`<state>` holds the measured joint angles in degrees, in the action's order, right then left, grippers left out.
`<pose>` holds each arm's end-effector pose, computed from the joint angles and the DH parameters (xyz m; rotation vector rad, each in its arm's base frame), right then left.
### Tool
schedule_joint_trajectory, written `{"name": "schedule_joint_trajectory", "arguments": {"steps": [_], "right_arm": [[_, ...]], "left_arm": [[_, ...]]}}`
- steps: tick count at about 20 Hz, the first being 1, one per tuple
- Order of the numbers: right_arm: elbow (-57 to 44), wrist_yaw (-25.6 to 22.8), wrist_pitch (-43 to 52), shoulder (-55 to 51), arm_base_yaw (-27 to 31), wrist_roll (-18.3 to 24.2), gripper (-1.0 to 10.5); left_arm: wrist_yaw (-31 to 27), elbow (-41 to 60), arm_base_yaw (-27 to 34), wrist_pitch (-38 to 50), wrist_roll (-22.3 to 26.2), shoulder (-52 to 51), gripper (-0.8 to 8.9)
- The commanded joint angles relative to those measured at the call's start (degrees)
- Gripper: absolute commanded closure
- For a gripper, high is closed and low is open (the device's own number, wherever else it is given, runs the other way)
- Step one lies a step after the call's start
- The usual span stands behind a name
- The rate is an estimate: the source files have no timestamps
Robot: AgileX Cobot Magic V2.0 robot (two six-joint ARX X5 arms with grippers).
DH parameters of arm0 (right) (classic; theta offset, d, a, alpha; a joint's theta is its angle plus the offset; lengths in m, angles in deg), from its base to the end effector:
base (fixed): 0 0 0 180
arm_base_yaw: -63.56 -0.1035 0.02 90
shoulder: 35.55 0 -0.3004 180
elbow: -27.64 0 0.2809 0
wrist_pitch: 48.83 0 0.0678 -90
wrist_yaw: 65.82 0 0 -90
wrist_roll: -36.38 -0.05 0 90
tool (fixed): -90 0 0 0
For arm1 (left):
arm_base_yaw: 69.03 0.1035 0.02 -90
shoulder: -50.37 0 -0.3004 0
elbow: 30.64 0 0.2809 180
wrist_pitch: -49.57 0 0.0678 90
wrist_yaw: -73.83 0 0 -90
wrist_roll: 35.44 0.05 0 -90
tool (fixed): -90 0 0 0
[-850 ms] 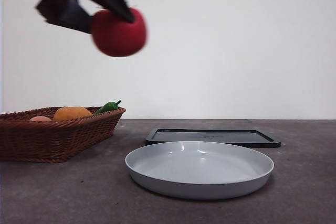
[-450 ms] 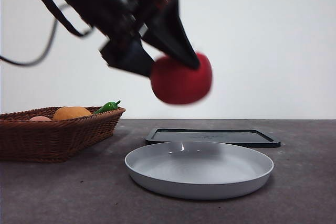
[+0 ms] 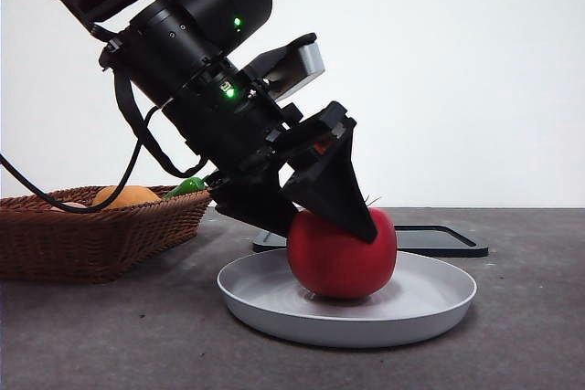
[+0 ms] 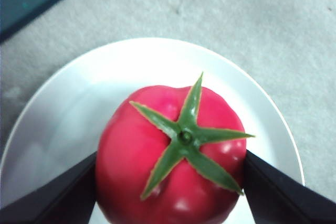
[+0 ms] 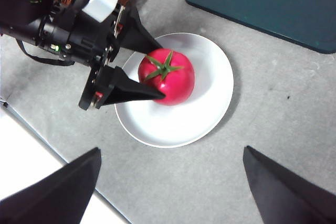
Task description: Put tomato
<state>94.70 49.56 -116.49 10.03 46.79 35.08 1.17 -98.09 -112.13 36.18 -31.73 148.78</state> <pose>0.1368 0.0636 0.3394 0.0823 0.8292 0.6854 0.2727 -0.2756 0.1754 0.2362 0.7573 -1.0259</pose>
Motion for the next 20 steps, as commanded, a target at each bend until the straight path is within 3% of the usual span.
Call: {"name": "schedule_joint_trajectory", "arguments": {"steps": [1,3,5,7,20], "right_arm": [[1.1,0.1,0.0,0.4,-0.2,-0.2,5.2],[1.1,0.1,-0.2,0.4,-0.2,-0.2,5.2],[1.1,0.1,-0.5,0.4,-0.2,-0.2,5.2],[1.1,0.1,-0.5,0.4,-0.2,-0.2,5.2],[1.1,0.1,-0.5,0.4,-0.2,-0.2,5.2]], "left_arm": [[0.0,-1.1,-0.6,0.4,0.3,1.1,4.7],[0.0,-1.1,-0.6,0.3,0.3,1.1,4.57],[0.0,-1.1,-0.6,0.2,0.0,1.1,3.47],[0.1,-1.1,-0.6,0.0,-0.7,1.0,3.06],[0.0,-1.8,2.6,-6.6,-1.9,-12.5,3.1]]}}
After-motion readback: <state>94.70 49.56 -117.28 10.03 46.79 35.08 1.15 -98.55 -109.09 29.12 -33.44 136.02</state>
